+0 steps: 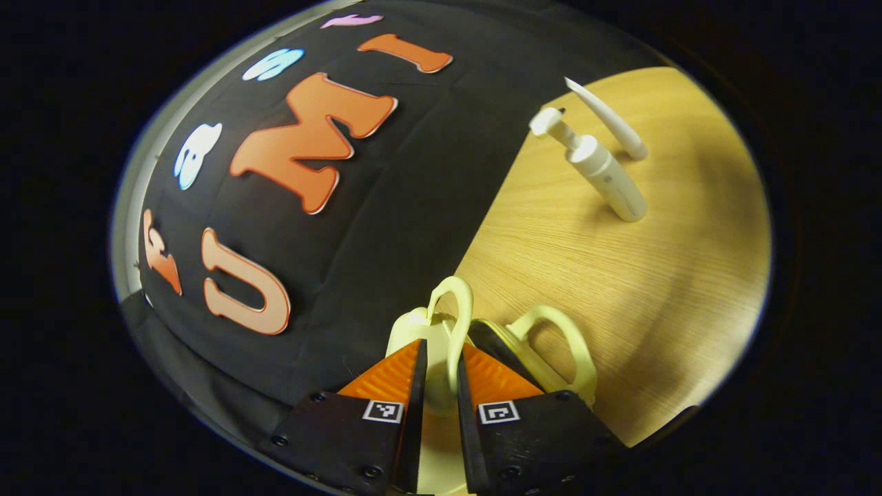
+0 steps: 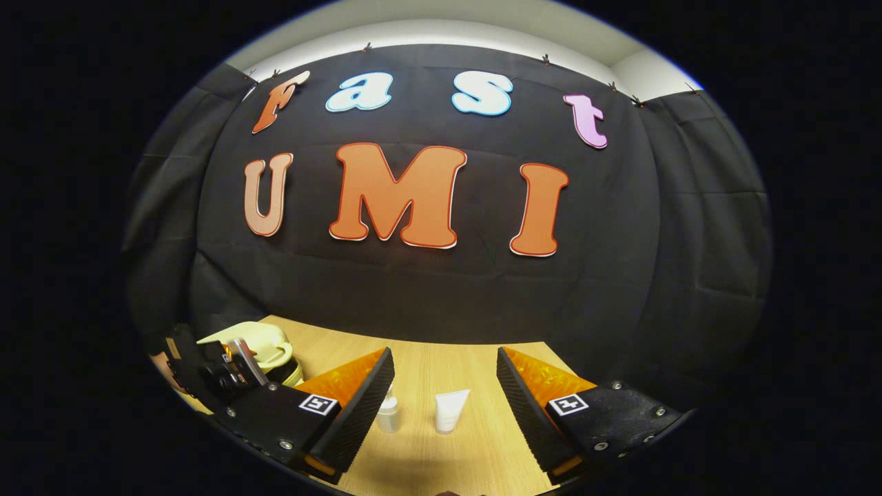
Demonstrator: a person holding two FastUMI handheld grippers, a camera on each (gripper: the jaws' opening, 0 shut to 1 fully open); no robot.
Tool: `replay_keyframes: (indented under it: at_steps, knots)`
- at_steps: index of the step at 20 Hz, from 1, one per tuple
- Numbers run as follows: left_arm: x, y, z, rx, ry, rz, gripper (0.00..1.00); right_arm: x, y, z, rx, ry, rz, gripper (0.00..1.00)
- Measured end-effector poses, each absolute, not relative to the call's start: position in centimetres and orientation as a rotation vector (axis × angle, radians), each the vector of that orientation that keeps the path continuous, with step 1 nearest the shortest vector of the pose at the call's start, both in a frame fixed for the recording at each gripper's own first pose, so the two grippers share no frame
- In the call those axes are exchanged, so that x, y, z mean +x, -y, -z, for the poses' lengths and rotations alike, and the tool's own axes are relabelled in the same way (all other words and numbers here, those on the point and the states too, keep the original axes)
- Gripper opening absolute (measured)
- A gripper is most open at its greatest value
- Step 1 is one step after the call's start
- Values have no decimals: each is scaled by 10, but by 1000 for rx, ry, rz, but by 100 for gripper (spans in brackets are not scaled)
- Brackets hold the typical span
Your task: First open the suitcase, pack the skin care products into it, and then close the suitcase.
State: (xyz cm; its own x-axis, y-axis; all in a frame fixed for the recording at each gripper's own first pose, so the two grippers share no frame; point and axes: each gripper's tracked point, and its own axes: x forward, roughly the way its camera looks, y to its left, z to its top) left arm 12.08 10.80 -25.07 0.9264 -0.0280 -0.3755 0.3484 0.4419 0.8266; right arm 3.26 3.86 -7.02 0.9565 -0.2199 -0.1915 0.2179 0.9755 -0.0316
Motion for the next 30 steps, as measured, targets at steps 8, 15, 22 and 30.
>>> replay_keyframes:
  at_steps: [8, 15, 22, 30]
  knots:
    - [156, -160, 175, 744, -348, 110, 25, 55, -72, 79, -6, -218, 153, 96]
    - [183, -247, 125, 513, -343, -60, 7, 69, -89, 81, -18, -224, 144, 96]
    - [191, -328, 111, 353, -362, -145, 8, 75, -99, 88, -22, -250, 164, 96]
    - [193, -460, 146, 115, -453, -274, 7, 85, -115, 88, -29, -261, 197, 96]
